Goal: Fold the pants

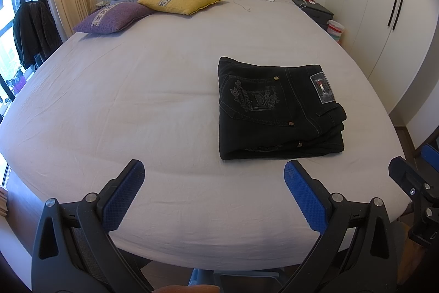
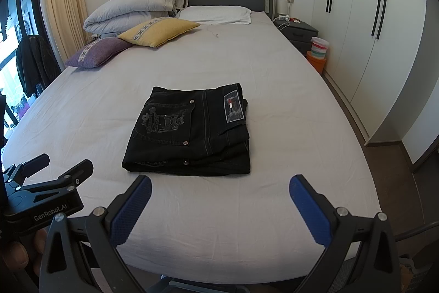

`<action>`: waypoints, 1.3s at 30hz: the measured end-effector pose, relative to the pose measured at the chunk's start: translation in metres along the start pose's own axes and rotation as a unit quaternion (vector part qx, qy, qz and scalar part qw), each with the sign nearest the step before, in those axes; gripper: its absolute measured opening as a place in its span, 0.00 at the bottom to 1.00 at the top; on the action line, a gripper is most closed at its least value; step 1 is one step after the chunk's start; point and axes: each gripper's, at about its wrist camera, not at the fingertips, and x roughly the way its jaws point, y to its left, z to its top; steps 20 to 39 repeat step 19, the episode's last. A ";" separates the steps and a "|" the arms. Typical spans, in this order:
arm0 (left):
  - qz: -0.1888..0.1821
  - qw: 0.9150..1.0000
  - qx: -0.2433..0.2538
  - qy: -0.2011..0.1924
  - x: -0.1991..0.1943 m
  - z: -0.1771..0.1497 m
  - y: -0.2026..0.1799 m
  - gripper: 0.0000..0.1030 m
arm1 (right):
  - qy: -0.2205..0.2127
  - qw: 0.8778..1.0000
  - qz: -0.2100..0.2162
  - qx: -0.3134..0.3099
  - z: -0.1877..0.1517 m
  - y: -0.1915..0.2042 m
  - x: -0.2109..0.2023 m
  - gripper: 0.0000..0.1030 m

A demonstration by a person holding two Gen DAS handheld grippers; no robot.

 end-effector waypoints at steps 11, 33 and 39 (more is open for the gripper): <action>-0.001 1.000 0.000 0.000 0.000 0.000 0.000 1.00 | 0.001 1.000 0.000 0.000 0.001 -0.001 0.000 1.00; 0.003 1.000 0.012 -0.007 0.000 -0.001 -0.002 1.00 | 0.003 1.000 0.000 0.001 -0.001 -0.002 0.000 1.00; 0.003 1.000 0.012 -0.007 0.000 -0.001 -0.002 1.00 | 0.003 1.000 0.000 0.001 -0.001 -0.002 0.000 1.00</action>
